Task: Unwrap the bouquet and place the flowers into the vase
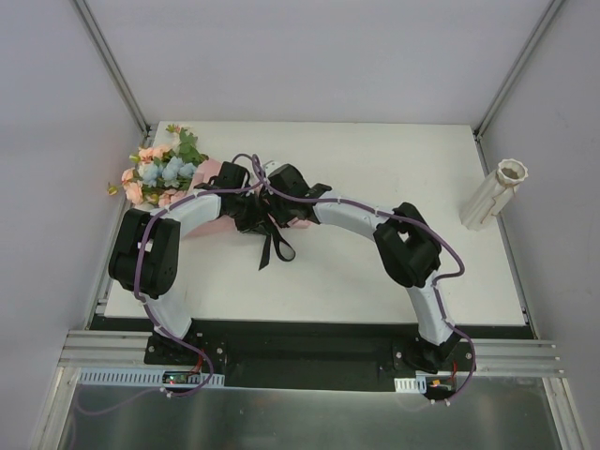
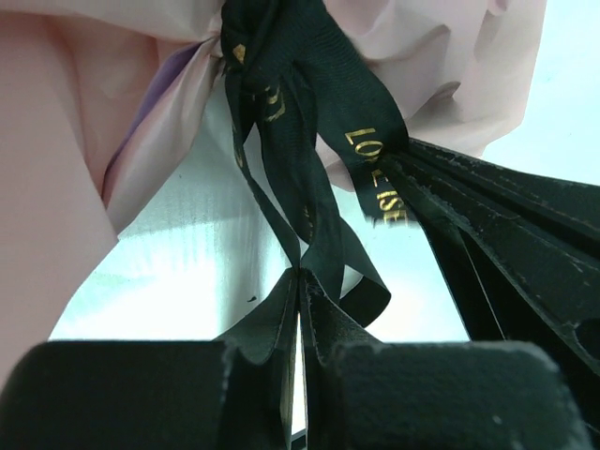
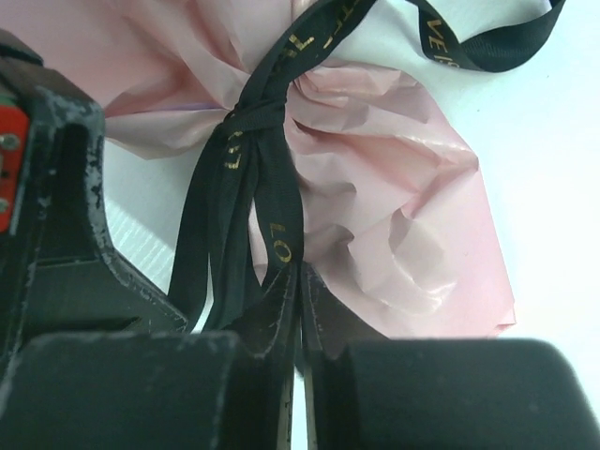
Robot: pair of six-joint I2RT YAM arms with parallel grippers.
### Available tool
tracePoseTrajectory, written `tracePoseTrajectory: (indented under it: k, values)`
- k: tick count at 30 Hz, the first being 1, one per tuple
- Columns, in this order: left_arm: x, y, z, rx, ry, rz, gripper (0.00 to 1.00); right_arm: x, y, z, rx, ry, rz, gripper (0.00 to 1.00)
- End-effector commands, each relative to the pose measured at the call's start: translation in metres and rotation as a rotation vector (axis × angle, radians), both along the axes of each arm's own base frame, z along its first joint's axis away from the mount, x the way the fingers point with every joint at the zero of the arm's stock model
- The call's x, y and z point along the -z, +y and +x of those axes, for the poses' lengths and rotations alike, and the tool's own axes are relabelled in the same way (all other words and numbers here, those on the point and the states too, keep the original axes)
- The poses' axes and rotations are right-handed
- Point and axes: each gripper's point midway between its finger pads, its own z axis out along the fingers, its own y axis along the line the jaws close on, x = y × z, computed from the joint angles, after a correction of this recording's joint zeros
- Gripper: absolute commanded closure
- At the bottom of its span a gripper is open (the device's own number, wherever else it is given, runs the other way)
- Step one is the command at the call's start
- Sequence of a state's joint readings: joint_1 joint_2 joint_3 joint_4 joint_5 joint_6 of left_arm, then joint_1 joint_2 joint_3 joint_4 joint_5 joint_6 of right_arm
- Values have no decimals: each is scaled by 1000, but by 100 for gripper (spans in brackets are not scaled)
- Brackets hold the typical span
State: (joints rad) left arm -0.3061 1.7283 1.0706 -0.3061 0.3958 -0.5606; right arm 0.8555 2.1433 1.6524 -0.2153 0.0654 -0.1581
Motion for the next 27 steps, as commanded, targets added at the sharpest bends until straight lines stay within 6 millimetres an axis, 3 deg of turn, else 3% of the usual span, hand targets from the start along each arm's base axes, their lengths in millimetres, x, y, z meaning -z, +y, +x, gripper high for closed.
tracePoseTrajectory:
  k: [1,13,27]
  values:
    - [-4,-6,0,37,-25,-32,100,-44,13,-14,-69,-81,35,98]
    - [-9,-8,-4,49,-31,-49,100,-68,11,-16,-30,-61,105,99]
    - [-36,0,-27,44,-85,-76,100,-92,-49,48,346,-138,139,99]
